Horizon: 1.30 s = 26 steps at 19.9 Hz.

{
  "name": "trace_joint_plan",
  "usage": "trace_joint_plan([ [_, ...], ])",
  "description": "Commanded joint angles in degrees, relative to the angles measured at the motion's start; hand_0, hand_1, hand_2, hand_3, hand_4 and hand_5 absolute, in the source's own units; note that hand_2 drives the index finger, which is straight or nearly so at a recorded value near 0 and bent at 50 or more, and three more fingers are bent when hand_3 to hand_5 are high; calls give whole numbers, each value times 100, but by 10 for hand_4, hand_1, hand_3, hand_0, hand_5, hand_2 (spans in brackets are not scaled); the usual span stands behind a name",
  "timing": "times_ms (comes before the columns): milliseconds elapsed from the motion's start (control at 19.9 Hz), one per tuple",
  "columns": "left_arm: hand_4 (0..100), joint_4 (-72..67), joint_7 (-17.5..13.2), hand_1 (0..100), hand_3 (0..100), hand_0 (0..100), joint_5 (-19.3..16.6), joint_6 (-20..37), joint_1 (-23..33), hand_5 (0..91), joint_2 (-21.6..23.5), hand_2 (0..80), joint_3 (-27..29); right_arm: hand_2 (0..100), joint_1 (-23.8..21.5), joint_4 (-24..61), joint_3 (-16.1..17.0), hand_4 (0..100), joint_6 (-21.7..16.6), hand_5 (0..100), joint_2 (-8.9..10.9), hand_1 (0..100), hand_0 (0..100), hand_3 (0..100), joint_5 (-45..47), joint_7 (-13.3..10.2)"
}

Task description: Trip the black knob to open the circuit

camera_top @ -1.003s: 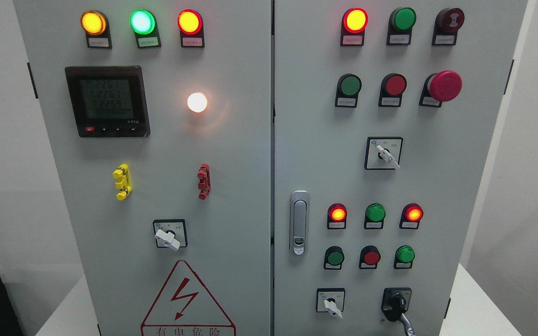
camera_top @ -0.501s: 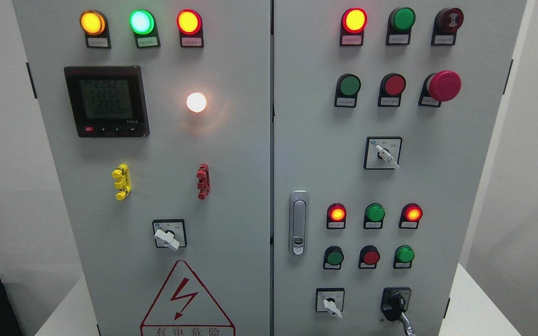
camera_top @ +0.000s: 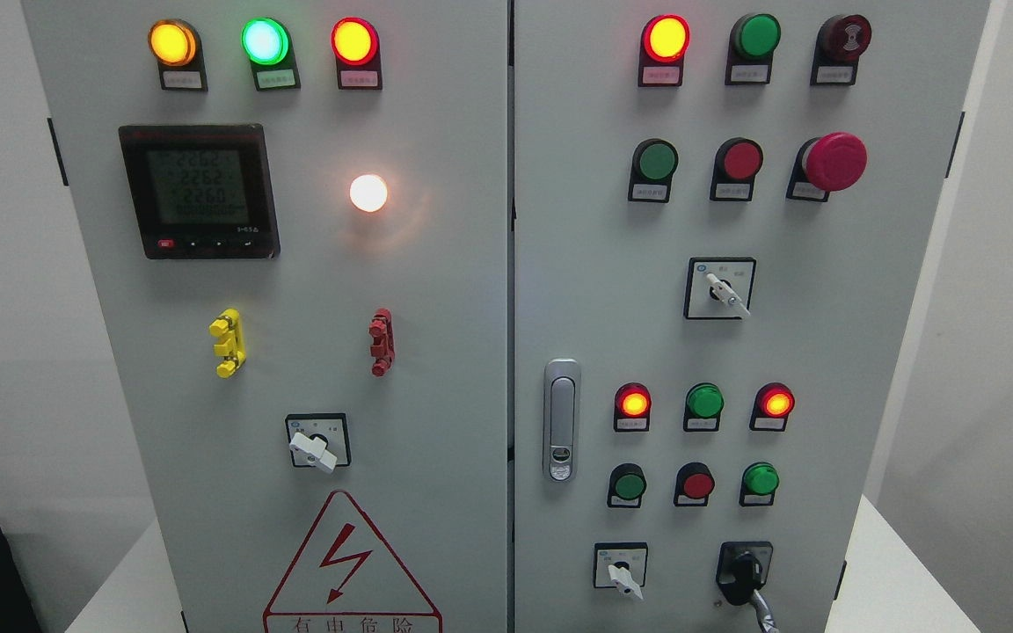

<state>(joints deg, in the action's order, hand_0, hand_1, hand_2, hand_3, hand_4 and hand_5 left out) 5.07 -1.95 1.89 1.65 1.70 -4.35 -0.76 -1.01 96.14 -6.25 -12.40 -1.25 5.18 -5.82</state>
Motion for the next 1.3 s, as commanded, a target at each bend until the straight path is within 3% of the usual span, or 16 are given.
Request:
trace_joint_plan([
  [0, 0, -6, 2, 389, 0, 120, 14, 2, -3, 0, -5, 0, 5, 0, 145, 239, -210, 1000, -114, 940, 2, 749, 563, 1000, -17, 142],
  [1253, 0, -6, 2, 389, 0, 120, 14, -7, -3, 0, -5, 0, 5, 0, 145, 318, -333, 1000, -123, 940, 63, 752, 569, 1000, -17, 107],
])
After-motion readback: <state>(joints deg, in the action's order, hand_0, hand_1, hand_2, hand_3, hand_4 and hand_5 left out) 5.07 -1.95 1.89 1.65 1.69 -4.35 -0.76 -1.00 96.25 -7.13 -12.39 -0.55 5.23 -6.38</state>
